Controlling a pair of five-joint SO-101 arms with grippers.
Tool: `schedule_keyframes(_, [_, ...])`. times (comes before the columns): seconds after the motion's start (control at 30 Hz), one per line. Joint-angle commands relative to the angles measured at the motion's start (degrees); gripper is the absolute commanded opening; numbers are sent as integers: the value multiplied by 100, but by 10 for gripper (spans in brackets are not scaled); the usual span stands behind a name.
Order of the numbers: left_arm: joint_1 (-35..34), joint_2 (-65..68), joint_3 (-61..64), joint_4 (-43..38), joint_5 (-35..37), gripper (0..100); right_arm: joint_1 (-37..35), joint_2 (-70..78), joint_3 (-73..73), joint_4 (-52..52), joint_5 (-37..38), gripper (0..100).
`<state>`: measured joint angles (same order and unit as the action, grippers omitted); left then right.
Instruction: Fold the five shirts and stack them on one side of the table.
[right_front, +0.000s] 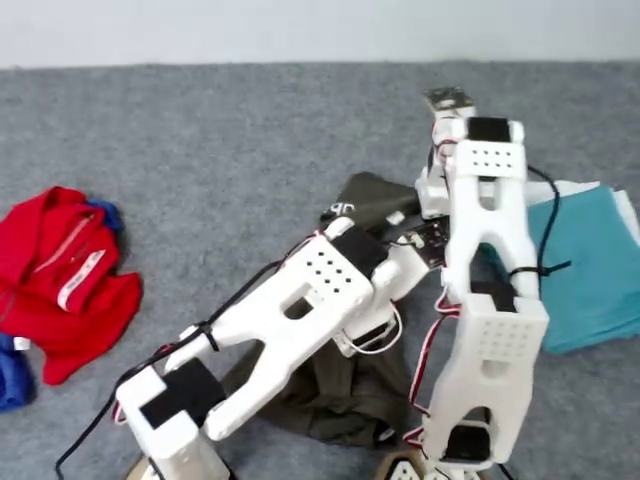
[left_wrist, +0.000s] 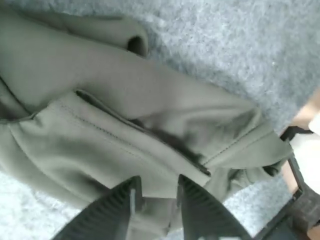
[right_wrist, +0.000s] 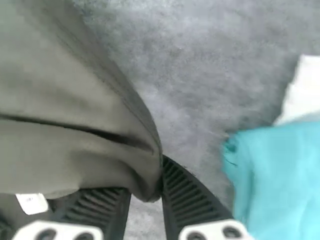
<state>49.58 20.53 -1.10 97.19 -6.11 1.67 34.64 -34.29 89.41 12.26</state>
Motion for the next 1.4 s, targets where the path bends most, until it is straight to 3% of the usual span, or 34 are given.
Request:
schedule_keyframes(0.0, [765, 633, 75, 229, -290, 126, 382, -207, -246, -75, 97, 10])
schedule_keyframes(0.23, [765, 686, 75, 229, -299, 126, 1182, -207, -264, -92, 105, 10])
schedule_keyframes(0.53, [1213, 774, 479, 141, -334, 127, 1165, -207, -264, -101, 105, 10])
schedule_keyframes(0.83, [826, 1855, 593, -44, -334, 126, 1156, -215, -264, -92, 105, 10])
schedule_keyframes(1.07, [782, 1890, 523, 53, -343, 100, 1156, -215, -264, -92, 105, 10])
schedule_keyframes(1.37, [-466, 1670, 347, 299, -343, 100, 1156, -215, -264, -57, 114, 10])
